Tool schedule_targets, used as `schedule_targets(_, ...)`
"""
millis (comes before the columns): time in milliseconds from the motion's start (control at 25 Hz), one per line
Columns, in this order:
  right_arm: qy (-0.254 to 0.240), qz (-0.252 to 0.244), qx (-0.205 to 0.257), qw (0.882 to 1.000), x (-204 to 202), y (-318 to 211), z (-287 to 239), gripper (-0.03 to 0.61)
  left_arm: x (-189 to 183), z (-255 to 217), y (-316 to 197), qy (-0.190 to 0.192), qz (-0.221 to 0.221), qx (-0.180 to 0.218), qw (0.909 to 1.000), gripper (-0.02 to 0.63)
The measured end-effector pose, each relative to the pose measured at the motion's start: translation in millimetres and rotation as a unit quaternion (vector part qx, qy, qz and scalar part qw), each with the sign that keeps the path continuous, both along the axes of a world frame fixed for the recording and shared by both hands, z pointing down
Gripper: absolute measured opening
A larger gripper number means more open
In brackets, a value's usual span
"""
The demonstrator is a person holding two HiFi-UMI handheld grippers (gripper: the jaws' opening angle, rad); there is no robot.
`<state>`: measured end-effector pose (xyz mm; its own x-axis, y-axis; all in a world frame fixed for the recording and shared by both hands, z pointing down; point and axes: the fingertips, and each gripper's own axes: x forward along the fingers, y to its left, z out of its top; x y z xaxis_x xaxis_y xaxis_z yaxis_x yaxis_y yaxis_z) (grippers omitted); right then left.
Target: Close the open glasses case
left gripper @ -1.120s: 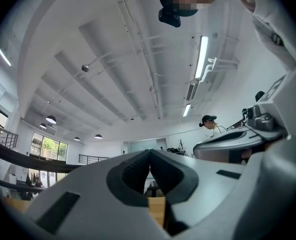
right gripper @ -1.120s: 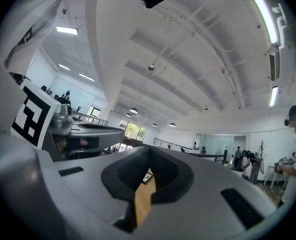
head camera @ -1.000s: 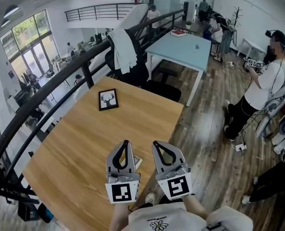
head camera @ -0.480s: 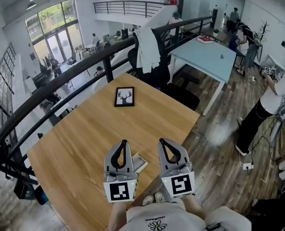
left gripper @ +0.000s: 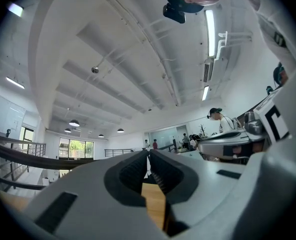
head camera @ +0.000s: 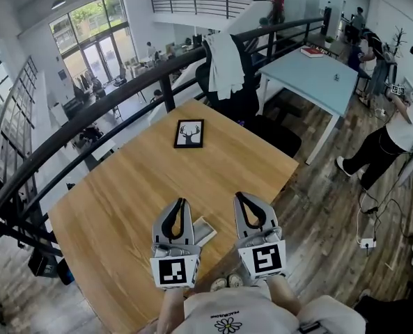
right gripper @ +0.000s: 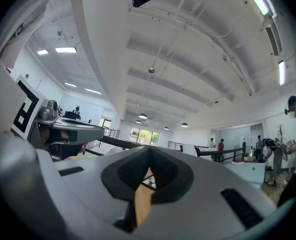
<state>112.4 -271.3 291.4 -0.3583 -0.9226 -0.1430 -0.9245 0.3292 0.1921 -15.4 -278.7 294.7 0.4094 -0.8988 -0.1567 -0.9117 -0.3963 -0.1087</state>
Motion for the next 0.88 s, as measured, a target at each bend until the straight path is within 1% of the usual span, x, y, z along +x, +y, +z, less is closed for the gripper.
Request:
schedule_targets(200,0.002,-0.052,0.013,0.999,-17,4,1,0.006,-4,5,2,0.004,-0.014,-0.012,0.9998,0.02)
schedule_targets(280,0.004,-0.062,0.007,0.998,-23,5,6,0.006,-6,8,2,0.006,-0.016,-0.018,0.9997,0.026)
schedule_targets(360,0.006,-0.068,-0.008,0.998,-27,5,13,0.006,-8,12,2,0.006,-0.017,-0.024,0.9995,0.048)
schedule_targets(440,0.009,-0.071,-0.017,0.997,-31,4,16,0.006,-11,15,1,0.007,-0.018,-0.027,0.9995,0.095)
schedule_targets(520,0.007,-0.074,-0.015,0.997,-34,0,15,0.006,-15,20,-4,0.004,-0.022,-0.033,0.9992,0.106)
schedule_targets(600,0.006,-0.079,-0.014,0.997,-37,-3,17,0.006,-17,29,-8,0.0,-0.025,-0.049,0.9985,0.129)
schedule_targets(720,0.007,-0.087,-0.025,0.996,-43,-2,23,0.006,-17,49,-10,0.003,-0.021,-0.085,0.9962,0.166)
schedule_targets(880,0.011,-0.091,-0.035,0.995,-44,-2,29,0.006,-16,79,-16,0.009,-0.02,-0.128,0.9915,0.184)
